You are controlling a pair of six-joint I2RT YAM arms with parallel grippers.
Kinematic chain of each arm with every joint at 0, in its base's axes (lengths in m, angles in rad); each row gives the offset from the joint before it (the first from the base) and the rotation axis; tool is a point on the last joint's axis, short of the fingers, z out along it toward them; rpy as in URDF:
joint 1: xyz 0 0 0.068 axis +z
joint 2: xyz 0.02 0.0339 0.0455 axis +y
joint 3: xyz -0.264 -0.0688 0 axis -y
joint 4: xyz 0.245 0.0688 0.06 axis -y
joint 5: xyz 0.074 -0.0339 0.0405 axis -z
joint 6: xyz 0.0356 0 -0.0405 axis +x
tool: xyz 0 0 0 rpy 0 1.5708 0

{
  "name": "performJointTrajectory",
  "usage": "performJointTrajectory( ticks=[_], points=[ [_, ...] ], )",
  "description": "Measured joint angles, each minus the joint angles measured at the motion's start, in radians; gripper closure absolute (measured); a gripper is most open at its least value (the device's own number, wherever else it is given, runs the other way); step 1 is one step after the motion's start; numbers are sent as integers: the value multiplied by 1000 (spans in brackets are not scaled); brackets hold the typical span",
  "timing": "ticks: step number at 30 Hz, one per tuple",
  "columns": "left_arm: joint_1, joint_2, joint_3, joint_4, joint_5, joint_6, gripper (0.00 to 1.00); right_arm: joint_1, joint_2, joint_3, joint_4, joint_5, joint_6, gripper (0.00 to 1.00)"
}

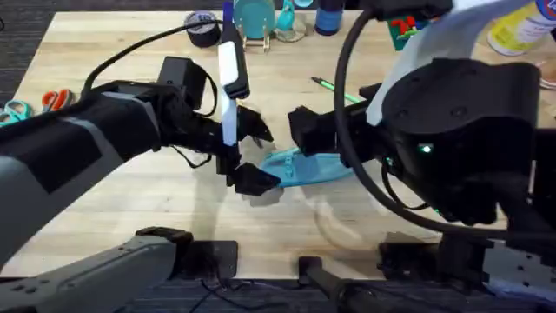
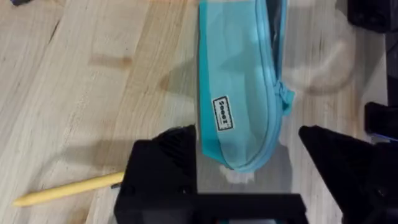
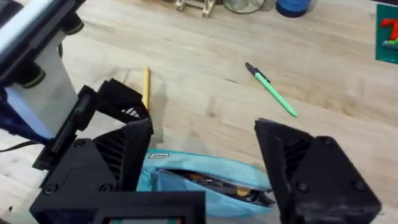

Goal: Unzip the bag, pick up the pens from the table one at a time and place them inside, then zip the bag closed.

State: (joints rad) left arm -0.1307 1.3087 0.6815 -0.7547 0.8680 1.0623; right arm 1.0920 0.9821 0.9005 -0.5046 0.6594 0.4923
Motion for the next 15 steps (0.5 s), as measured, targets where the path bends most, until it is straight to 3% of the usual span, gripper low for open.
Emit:
performJointTrajectory(
  ticks=[9, 15],
  points=[
    [0, 0, 0, 0, 0, -16, 6, 0, 32, 0, -11, 6, -2, 3],
    [0, 0, 13, -1, -3, -151, 6, 0, 37, 0, -12, 17, -3, 3]
  ],
)
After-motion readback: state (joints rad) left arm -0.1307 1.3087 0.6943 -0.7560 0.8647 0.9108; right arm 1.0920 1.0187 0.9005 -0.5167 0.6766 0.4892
